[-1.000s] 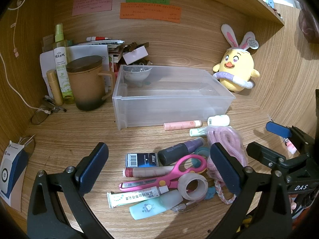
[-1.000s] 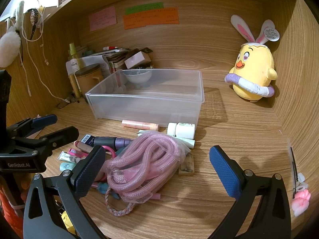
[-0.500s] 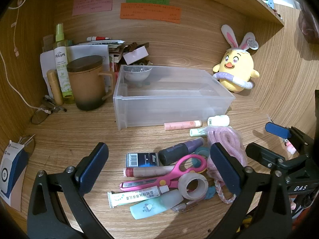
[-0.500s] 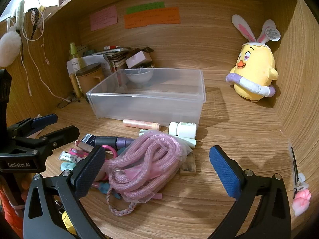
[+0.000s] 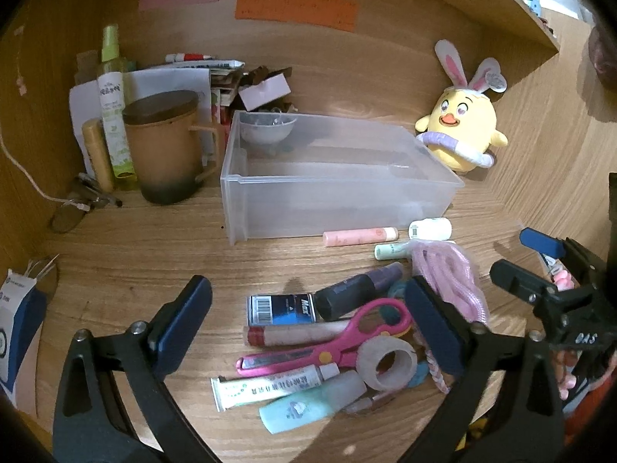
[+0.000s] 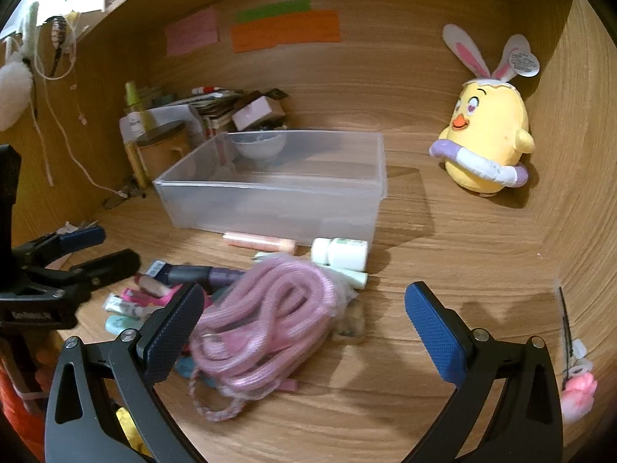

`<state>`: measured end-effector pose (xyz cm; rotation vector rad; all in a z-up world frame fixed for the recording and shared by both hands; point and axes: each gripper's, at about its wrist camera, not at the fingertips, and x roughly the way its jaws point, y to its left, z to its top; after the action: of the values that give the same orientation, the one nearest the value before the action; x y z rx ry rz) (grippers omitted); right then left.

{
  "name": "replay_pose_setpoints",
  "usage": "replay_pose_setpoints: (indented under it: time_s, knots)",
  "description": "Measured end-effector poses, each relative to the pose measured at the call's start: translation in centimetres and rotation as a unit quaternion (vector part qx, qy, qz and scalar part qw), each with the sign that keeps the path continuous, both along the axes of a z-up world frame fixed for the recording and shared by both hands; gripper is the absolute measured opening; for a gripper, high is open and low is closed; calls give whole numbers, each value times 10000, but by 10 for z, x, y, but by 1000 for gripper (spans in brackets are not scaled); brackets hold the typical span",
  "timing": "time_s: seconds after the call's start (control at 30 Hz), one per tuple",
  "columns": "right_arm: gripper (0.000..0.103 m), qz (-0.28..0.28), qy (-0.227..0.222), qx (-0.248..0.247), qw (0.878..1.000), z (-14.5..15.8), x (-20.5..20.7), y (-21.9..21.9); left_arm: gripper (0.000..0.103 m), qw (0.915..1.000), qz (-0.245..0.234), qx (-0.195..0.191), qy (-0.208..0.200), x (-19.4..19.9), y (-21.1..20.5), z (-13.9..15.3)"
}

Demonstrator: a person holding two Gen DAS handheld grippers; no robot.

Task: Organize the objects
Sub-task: 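Grasp the bagged pink rope with the right gripper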

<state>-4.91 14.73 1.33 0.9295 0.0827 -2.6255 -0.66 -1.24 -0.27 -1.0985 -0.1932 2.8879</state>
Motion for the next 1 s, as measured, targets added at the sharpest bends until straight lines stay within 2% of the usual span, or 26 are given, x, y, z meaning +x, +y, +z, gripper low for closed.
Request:
replay_pose_setpoints:
  time_s: [0.03, 0.17, 0.3, 0.43, 0.57, 0.77, 0.83, 1.0]
  knots:
    - [103, -22, -24, 1, 10000, -1, -4, 3, 86, 9999, -43, -58, -90, -5, 0, -1]
    - [103, -71, -238, -93, 9996, -4, -22, 14, 81, 9992, -98, -281, -273, -19, -2, -5]
    - [103, -98, -535, -393, 9977, -7, -29, 24, 72, 9982, -156, -172, -549, -20, -11, -13]
    - [103, -35, -816, -618, 9947, -11, -27, 21, 71, 9969, -247, -106, -735, -5, -18, -21]
    - [103, -2, -1023, -570, 9931, -17, -26, 4, 71, 9960, -357, -110, -815, 18, -20, -27]
    - [103, -195, -1391, -426, 9892, -34, -38, -18, 71, 9936, -724, -311, -810, 39, -4, -36]
    - [103, -249, -1489, -419, 9877, -39, -41, -22, 67, 9921, -851, -332, -854, 39, 2, -40]
    - [103, -354, -1451, -248, 9885, -43, -39, -27, 64, 9922, -912, -423, -741, 43, 5, -43]
